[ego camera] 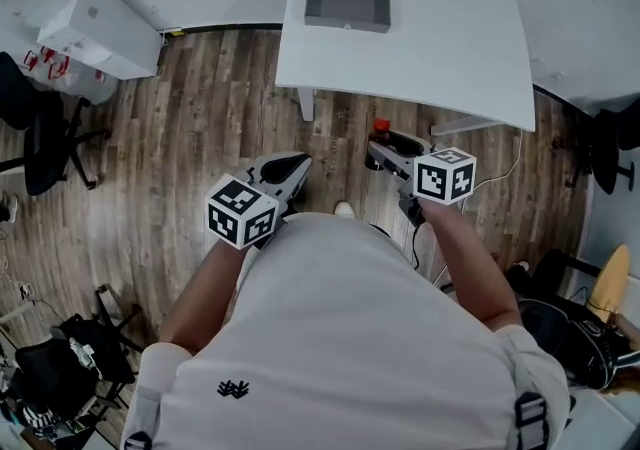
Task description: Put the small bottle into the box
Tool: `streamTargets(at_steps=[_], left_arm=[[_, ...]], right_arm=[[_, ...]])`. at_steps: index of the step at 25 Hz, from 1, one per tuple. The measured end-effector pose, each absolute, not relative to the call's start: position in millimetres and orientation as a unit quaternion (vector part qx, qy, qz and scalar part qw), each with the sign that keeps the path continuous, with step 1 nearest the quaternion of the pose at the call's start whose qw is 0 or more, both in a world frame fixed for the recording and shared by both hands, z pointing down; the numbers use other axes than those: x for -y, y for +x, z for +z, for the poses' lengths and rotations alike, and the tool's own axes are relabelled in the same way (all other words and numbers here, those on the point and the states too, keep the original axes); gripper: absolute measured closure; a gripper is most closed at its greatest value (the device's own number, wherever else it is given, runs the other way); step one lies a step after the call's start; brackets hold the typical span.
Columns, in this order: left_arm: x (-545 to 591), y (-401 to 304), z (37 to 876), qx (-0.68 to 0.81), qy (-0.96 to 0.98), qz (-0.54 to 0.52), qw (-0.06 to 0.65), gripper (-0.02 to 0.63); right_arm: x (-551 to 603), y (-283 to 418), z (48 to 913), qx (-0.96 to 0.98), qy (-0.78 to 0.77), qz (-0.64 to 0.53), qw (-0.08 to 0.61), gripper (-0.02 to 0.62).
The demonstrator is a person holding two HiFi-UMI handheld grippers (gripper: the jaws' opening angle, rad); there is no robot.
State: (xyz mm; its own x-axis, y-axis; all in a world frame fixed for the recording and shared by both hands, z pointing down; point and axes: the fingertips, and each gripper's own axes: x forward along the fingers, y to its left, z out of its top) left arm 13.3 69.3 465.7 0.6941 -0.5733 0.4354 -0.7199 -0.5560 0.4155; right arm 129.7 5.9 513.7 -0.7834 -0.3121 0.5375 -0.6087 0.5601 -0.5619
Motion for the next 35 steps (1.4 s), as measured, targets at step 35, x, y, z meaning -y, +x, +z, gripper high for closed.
streamTargets(at_steps=[35], left_arm=[[95,-105,445,0.376,0.874,0.127,0.280,0.600]], right_arm=[[300,69,546,0.812,0.369,0.380,0.245,0.390]])
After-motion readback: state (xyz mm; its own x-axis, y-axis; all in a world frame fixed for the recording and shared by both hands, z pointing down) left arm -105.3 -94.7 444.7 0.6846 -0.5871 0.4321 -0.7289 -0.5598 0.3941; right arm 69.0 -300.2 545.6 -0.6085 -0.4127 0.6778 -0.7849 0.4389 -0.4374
